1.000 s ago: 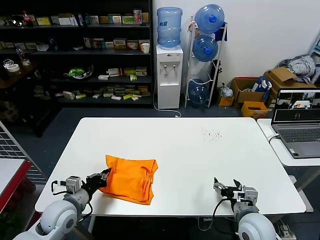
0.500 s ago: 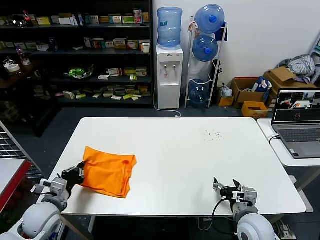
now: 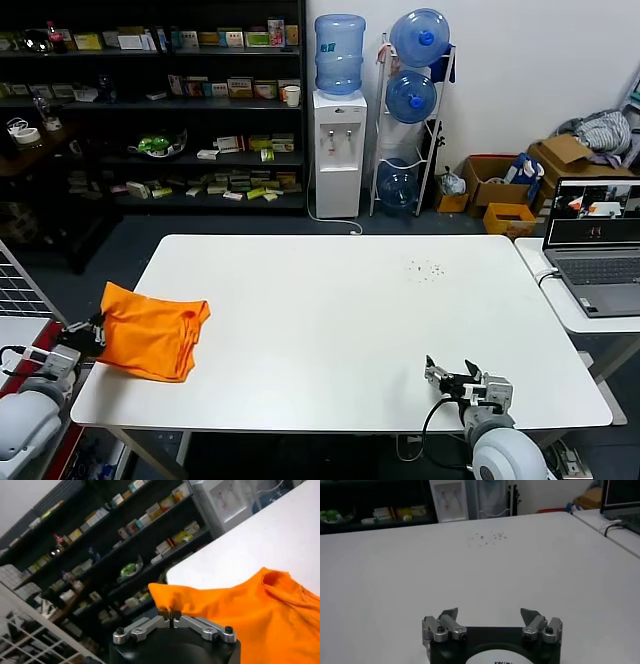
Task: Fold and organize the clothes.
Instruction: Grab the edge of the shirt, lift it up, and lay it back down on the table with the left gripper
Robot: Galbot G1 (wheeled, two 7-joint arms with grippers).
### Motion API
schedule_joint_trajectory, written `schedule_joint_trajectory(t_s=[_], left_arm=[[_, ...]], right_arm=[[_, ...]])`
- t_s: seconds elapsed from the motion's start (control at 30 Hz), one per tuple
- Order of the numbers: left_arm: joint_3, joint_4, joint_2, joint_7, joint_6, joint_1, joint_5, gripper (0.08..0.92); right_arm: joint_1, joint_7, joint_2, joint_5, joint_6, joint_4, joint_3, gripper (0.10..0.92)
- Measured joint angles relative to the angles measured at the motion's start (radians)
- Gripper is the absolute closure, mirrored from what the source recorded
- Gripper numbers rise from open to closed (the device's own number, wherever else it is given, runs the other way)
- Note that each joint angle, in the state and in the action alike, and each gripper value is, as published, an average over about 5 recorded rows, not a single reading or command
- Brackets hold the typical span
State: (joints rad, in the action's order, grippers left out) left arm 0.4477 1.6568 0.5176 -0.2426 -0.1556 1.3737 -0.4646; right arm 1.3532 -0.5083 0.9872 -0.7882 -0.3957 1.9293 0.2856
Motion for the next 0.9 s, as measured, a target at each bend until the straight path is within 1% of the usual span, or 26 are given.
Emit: schedule_joint_trajectory(t_s=[0.13,0.27,0.33,0.43,0.53,0.63,0.8,0.9], left_arm=[[0.005,-0.004,-0.02,-0.005,-0.004,-0.007,-0.023,0.902],[0.0,0.043,-0.016,-0.021,-0.038,-0.022,-0.104,0.902],[-0.02,0.088,0.0,-0.034,-0.068,-0.037,-0.171,0.902],[-0.086,0.159,0.055,-0.069,-0.119,-0.086,-0.292,0.902],[-0.195,0.206,0.146,-0.12,-0.164,-0.168,-0.411,0.902],[-0.322,0.214,0.27,-0.168,-0.196,-0.263,-0.501,0.902],[-0.503,0.147,0.493,-0.21,-0.233,-0.411,-0.584,0.902],[-0.582,0.093,0.608,-0.223,-0.245,-0.481,-0.607,0.902]], right_arm=[[0.004,0.0,0.006,0.005,0.0,0.0,0.001,0.203],[0.01,-0.005,0.012,0.012,-0.002,0.003,0.007,0.203],[0.014,-0.009,0.016,0.017,-0.004,0.007,0.013,0.203],[0.024,-0.016,0.025,0.025,-0.008,0.016,0.026,0.203],[0.044,-0.02,0.036,0.035,-0.011,0.03,0.045,0.203],[0.07,-0.022,0.048,0.044,-0.012,0.046,0.07,0.203],[0.118,-0.023,0.062,0.051,-0.011,0.072,0.115,0.203],[0.141,-0.022,0.068,0.053,-0.01,0.08,0.137,0.203]])
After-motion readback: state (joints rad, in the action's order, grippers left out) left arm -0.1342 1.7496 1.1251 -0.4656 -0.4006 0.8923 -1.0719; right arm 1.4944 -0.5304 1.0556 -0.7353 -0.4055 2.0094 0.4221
